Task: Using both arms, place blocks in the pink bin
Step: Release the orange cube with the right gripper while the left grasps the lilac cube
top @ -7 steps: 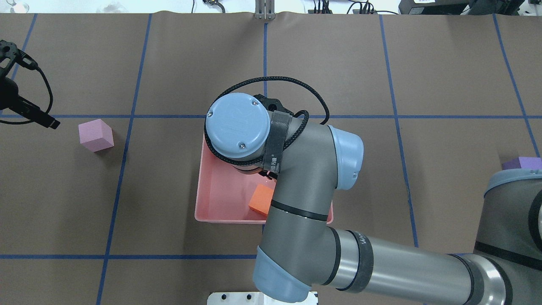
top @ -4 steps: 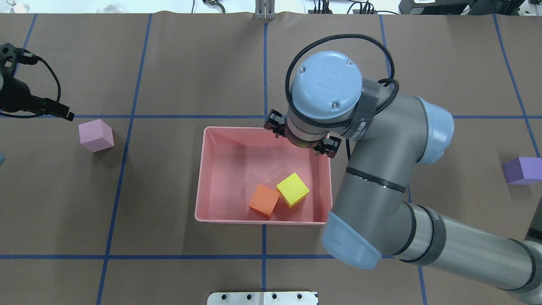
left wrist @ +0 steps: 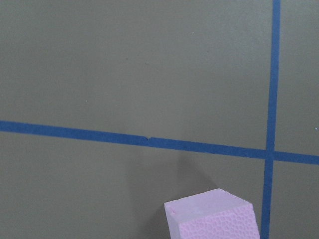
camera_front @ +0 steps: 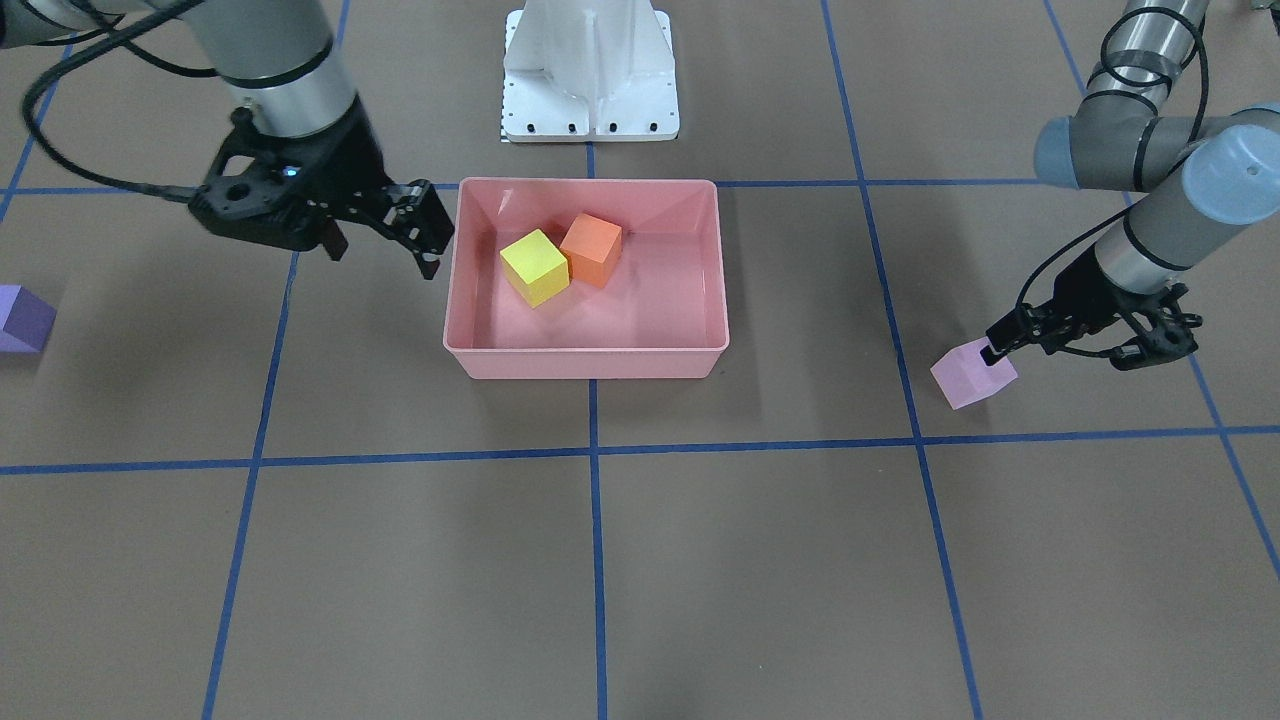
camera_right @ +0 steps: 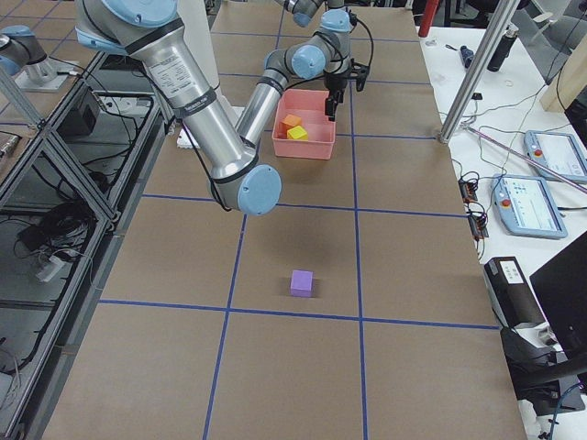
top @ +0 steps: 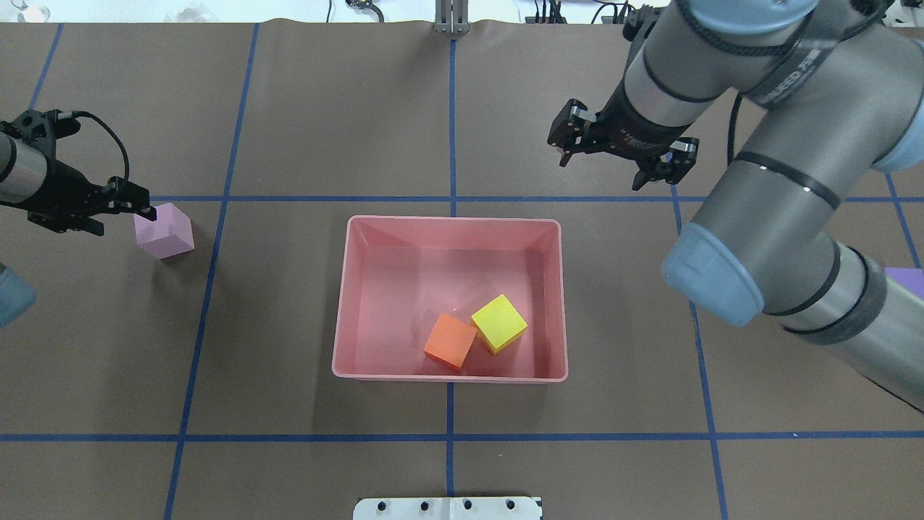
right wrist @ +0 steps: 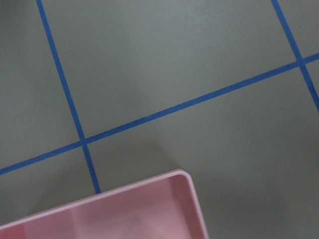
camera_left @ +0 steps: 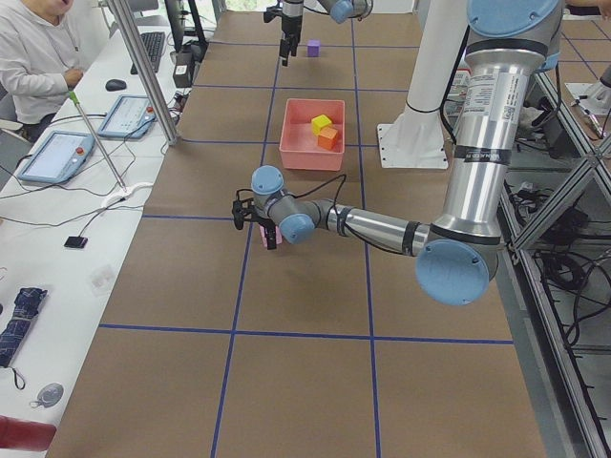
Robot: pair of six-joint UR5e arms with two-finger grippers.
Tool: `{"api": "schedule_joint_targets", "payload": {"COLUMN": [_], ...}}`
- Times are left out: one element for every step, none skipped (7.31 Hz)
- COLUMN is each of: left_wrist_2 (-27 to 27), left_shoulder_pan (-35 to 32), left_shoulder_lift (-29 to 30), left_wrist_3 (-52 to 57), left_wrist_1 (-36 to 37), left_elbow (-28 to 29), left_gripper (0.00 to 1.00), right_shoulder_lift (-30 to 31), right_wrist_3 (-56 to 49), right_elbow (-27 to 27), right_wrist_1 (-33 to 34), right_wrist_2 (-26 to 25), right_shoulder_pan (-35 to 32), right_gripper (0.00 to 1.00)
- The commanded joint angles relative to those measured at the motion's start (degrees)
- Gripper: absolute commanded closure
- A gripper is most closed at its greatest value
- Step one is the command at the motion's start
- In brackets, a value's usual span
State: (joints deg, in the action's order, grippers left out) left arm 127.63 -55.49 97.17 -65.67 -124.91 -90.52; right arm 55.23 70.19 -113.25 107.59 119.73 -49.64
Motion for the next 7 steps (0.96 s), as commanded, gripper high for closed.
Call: {"api": "schedule_joint_targets", "payload": {"left_wrist_2": [-0.7, -0.5, -0.4, -0.2, 0.0, -0.1, -0.4], "left_shoulder_pan": [2.2, 2.3, 2.3, 2.3, 2.3, 2.3, 2.3], "left_shoulder_lift": [0.2, 0.7, 1.4, 2.1, 2.3, 2.5, 3.1], "left_wrist_3": [-3.8, -4.9, -5.0, -5.0, -5.0, -5.0, -4.8], "left_wrist_1": [0.0, 0.0, 0.1, 0.1, 0.2, 0.2, 0.2], "left_elbow": [0.0, 0.0, 0.1, 0.1, 0.0, 0.3, 1.2], "left_gripper": [0.0, 0.0, 0.0, 0.0, 0.0, 0.0, 0.0], "right_shoulder_lift": [5.5, 6.9, 7.4, 7.4, 7.5, 7.5, 8.0], "right_wrist_3": [-15.5, -18.7, -18.9, -18.9, -19.0, -19.0, -19.0], "right_elbow": [-0.1, -0.1, -0.1, -0.1, -0.1, -0.1, 0.0], "right_wrist_1": [0.1, 0.1, 0.0, 0.0, 0.0, -0.1, -0.1], "right_wrist_2": [5.9, 7.5, 7.4, 7.4, 7.4, 7.4, 7.1], "right_shoulder_pan": [-8.9, -10.8, -10.9, -10.9, -10.9, -10.9, -10.8], "right_gripper": [0.0, 0.0, 0.0, 0.0, 0.0, 0.0, 0.0]}}
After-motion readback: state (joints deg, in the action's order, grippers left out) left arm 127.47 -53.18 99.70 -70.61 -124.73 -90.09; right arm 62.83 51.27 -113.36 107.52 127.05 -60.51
